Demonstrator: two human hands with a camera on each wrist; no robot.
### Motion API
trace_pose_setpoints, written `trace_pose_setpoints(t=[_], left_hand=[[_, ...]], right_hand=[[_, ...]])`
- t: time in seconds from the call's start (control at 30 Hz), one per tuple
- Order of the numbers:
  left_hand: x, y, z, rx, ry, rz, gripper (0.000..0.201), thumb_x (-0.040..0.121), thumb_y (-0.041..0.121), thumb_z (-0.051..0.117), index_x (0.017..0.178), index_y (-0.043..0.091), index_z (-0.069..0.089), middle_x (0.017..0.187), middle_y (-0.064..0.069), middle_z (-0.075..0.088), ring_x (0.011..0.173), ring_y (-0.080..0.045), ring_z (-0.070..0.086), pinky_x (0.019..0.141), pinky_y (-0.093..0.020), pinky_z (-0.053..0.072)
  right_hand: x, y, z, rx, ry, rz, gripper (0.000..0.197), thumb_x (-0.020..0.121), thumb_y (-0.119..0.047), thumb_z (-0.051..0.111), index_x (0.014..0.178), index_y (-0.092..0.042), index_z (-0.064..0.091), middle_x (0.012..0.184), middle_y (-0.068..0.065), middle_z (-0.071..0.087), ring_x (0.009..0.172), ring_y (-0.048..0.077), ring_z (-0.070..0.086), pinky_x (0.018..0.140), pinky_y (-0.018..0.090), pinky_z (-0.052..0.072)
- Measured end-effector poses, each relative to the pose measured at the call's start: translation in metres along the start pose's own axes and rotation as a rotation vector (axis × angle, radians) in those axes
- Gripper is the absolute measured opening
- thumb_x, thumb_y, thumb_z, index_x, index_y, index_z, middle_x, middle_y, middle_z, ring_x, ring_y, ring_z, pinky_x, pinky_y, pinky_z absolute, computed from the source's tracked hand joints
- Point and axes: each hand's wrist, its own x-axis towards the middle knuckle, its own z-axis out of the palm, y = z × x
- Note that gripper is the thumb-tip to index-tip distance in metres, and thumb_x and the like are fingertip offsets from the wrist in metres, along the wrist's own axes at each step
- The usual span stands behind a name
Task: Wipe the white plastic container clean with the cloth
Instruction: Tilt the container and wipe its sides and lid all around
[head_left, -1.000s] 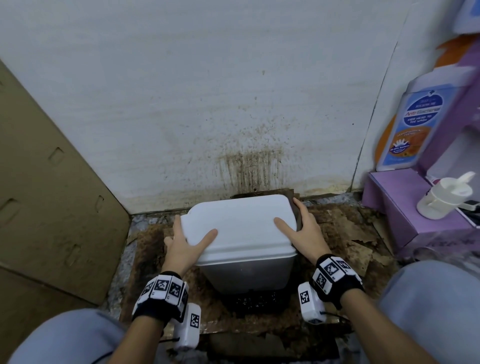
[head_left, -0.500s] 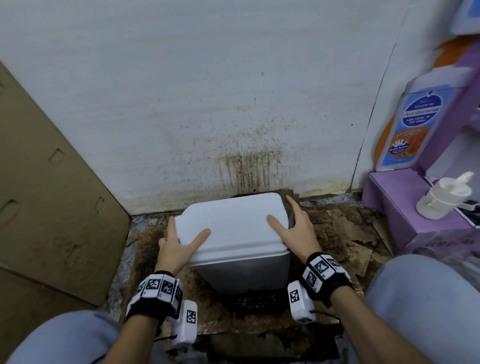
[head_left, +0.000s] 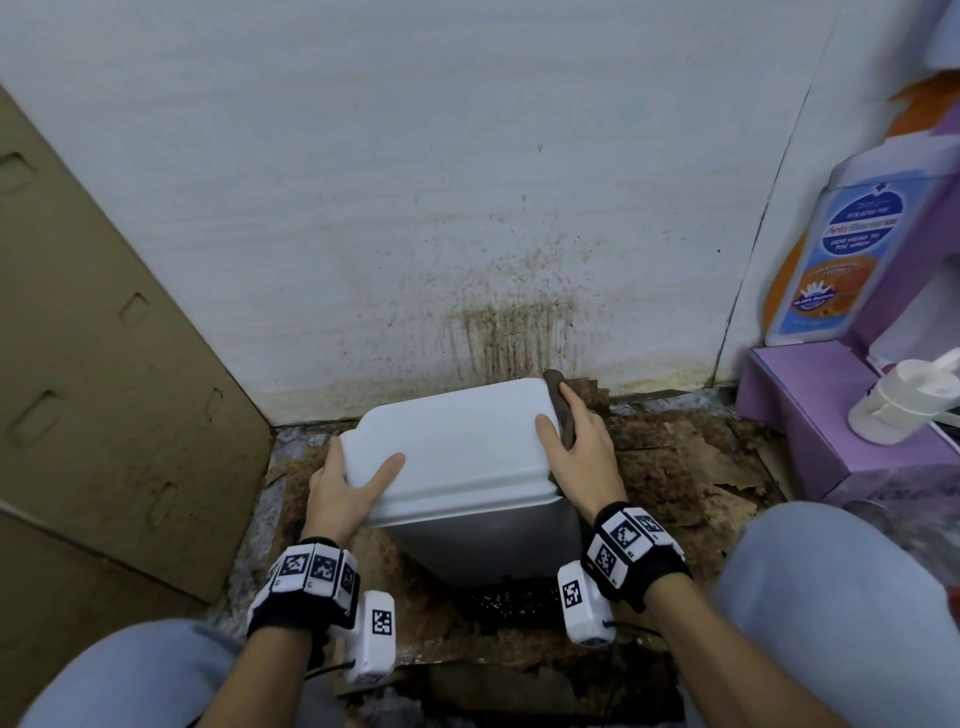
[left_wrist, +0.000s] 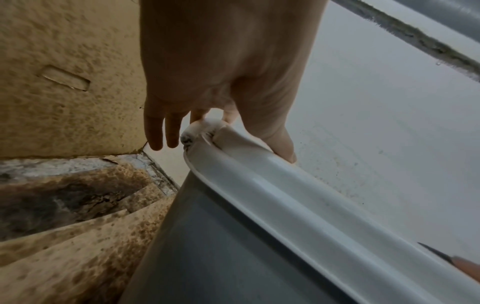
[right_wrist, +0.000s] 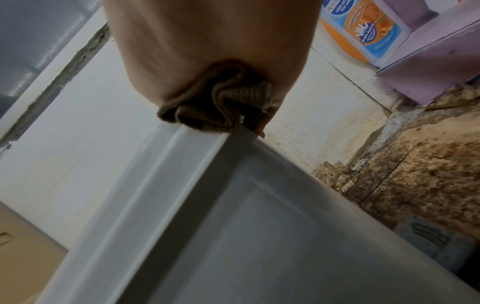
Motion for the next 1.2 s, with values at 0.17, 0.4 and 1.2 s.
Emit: trace_pose_setpoints(t=[0.17,0.4,1.2], left_hand=[[0.000,-0.002,-0.001,-0.198,0.018,-0.148,0.128,0.063,0.069,0.087,0.162,0.026,0.019,0.161,-0.009,0.037,0.145,-0.037,0.039,0.111,-0.046,0.042],[0.005,0.002,0.008,-0.231,-0.017,-0.100,0.126,0.062,0.066,0.089,0.161,0.025,0.023,0.157,-0.007,0.042,0.140,-0.034,0.045,0.114,-0.051,0.042],[0.023,0.046,0.037,-0.240,-0.108,0.112,0.118,0.074,0.070,0.079,0.163,0.031,0.011,0.160,0.001,0.040,0.145,-0.032,0.041,0.116,-0.061,0.038]], right_hand=[[-0.001,-0.003,0.002,-0.014,-0.016,0.012,0.066,0.096,-0.054,0.055,0.155,-0.041,0.028,0.154,0.000,0.035,0.145,0.021,0.030,0.115,0.045,0.033],[-0.007,0.002,-0.007,-0.015,0.039,0.065,0.072,0.093,-0.052,0.063,0.154,-0.040,0.026,0.151,0.002,0.035,0.143,0.025,0.033,0.114,0.047,0.034],[-0.087,0.035,0.055,0.143,0.451,0.221,0.086,0.090,-0.052,0.065,0.157,-0.035,0.015,0.146,-0.001,0.025,0.138,0.027,0.027,0.110,0.048,0.038]])
